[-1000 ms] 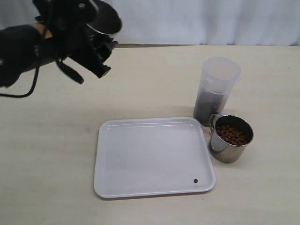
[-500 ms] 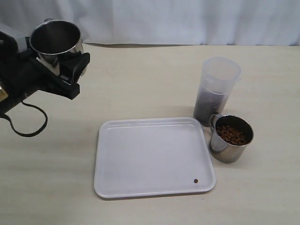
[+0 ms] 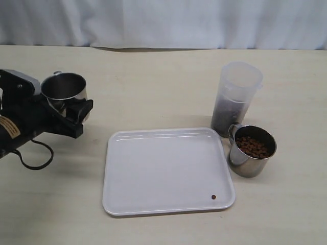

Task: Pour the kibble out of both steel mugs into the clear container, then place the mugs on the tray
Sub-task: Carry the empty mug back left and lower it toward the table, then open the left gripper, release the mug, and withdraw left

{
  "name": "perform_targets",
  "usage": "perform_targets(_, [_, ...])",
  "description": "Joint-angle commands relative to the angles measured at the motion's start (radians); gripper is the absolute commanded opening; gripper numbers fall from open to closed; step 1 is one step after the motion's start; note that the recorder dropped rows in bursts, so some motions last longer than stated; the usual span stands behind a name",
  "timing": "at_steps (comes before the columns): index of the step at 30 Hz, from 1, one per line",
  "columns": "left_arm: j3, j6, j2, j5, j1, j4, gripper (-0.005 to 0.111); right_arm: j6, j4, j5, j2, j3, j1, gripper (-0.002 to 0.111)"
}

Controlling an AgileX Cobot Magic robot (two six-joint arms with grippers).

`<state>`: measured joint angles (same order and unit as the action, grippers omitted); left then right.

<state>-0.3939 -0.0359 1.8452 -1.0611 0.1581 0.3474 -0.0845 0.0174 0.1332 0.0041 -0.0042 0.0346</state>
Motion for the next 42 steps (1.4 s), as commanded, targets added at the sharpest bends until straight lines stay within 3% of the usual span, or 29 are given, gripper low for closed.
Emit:
perform_targets(1, [-0.032,0.017,0.111,-0.047,-0.043,0.065,0.0,0.001,0.002,-0.001,-0.004,0.004,0.003,0.005])
perform_targets(8, [-0.091,0.0,0.206,-0.044,-0.043,0.183,0.0,0.001,0.002,-0.001,-0.004,0.004,0.003,0.005])
perform_targets(16, [-0.121,0.004,0.221,0.04,-0.043,0.146,0.0,0.001,0.002,-0.001,-0.004,0.004,0.003,0.005])
perform_targets(18, [-0.125,0.004,0.221,0.042,-0.043,0.146,0.01,0.001,0.002,-0.001,-0.004,0.004,0.003,0.005])
perform_targets(20, [-0.125,0.004,0.221,0.055,-0.043,0.146,0.036,0.001,0.002,-0.001,-0.004,0.004,0.003,0.005])
perform_targets(21, [-0.125,0.004,0.221,0.096,-0.043,0.146,0.057,0.001,0.002,-0.001,-0.004,0.004,0.003,0.005])
perform_targets(23, [-0.125,0.007,0.221,0.131,-0.043,0.143,0.073,0.001,0.002,-0.001,-0.004,0.004,0.003,0.005])
perform_targets(26, [-0.125,0.008,0.219,0.162,-0.043,0.13,0.088,0.001,0.002,-0.001,-0.004,0.004,0.003,0.005])
perform_targets(42, [-0.01,-0.09,-0.063,0.217,-0.043,0.191,0.089,0.001,0.002,-0.001,-0.004,0.004,0.003,0.005])
